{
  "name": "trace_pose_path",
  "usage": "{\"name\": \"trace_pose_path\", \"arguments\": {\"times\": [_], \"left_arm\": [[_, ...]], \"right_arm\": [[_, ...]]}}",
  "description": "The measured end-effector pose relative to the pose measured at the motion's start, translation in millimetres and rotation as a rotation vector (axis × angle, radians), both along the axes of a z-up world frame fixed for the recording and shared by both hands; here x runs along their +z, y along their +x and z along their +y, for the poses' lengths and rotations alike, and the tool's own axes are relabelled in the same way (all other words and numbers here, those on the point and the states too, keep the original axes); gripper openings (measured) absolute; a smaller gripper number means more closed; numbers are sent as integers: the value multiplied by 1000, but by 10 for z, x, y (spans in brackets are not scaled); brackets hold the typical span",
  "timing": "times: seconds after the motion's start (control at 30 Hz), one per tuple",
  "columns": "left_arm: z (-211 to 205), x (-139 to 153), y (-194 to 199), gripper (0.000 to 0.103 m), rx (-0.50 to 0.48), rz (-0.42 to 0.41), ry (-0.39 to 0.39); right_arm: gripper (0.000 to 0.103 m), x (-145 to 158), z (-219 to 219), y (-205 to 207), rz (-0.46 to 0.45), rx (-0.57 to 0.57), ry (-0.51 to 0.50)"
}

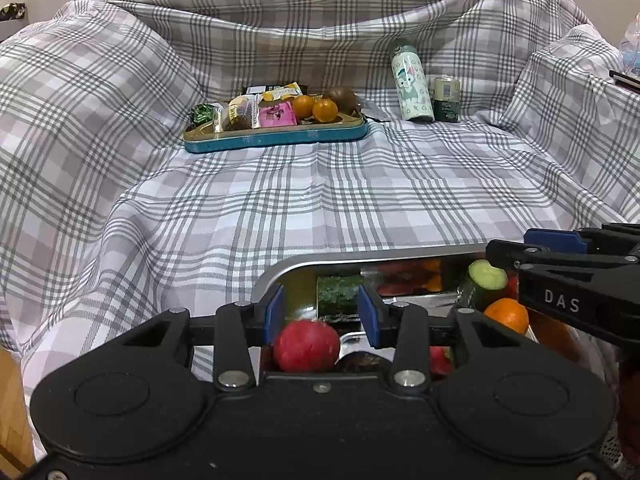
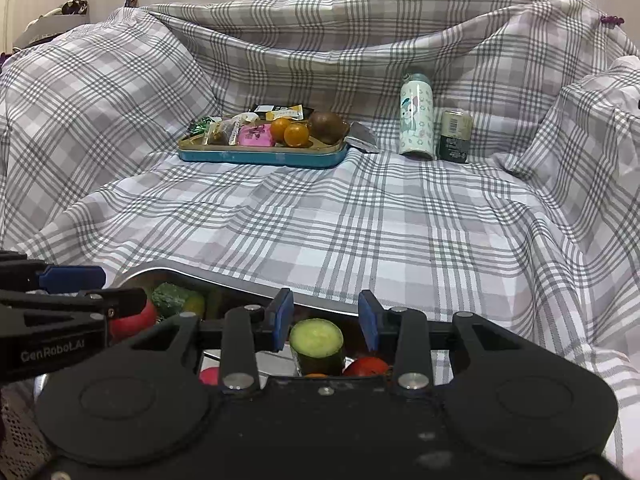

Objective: Organize fruits
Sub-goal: 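Lower the radish and cucumber chunk into the steel tray and open both grippers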

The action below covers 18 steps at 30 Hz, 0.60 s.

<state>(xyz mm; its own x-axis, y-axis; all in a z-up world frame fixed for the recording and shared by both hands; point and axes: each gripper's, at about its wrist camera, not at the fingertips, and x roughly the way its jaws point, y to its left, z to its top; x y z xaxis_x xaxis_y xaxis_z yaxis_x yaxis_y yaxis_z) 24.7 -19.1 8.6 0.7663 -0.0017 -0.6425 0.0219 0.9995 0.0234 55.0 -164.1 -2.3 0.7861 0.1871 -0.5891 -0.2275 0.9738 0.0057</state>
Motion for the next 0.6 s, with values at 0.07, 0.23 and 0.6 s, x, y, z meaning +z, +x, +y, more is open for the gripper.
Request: {"name": "trace_pose_path", "arguments": {"times": [0.07,0.23,0.6], "left_arm": [[5,-1,-13,49,3,-1,-4],[15,0,-58,49,13,-3,-16],[-29,-14,-152,49,18,-10,-10]], "right_arm": [[38,3,-12,-32,4,-5,6],[38,17,-52,-132,5,-32,21],[38,-17,-107,-360,14,-95,31]]}}
